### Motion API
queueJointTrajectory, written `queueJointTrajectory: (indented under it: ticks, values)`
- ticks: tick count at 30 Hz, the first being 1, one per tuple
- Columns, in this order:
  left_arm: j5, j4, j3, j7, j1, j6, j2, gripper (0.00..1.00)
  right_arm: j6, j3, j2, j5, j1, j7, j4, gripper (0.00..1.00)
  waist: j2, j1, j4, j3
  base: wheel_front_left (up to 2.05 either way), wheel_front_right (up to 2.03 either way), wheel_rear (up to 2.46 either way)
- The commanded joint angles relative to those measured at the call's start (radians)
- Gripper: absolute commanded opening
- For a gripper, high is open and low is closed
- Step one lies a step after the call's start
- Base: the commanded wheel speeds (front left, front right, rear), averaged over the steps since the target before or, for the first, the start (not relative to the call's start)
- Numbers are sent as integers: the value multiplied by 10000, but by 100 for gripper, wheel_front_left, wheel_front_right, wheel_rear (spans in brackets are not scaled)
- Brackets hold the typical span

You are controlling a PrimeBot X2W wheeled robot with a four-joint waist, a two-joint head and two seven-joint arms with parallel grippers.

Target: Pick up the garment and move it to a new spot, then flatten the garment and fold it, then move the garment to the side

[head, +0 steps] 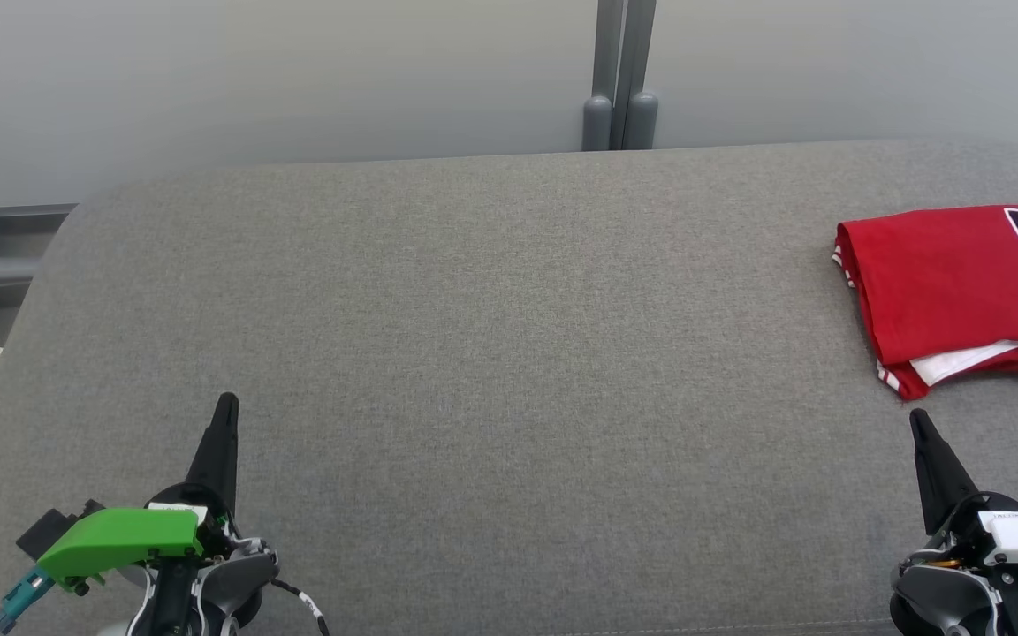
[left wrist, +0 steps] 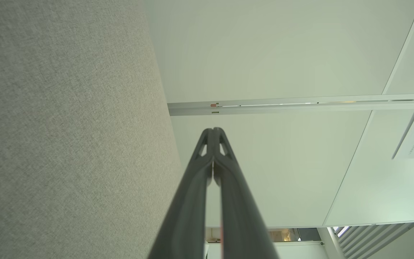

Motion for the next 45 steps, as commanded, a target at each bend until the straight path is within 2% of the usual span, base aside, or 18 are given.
queueJointTrajectory:
  ticks: [1, 45]
  values:
    - [-52, -23, 32, 3, -150, -59, 0, 0, 4, -17, -45, 56, -112, 69, -56, 0, 0, 0, 0, 0, 0, 0, 0]
    - [-51, -33, 31, 3, -143, -59, 2, 0, 4, -17, -45, 56, -110, 68, -56, 0, 0, 0, 0, 0, 0, 0, 0]
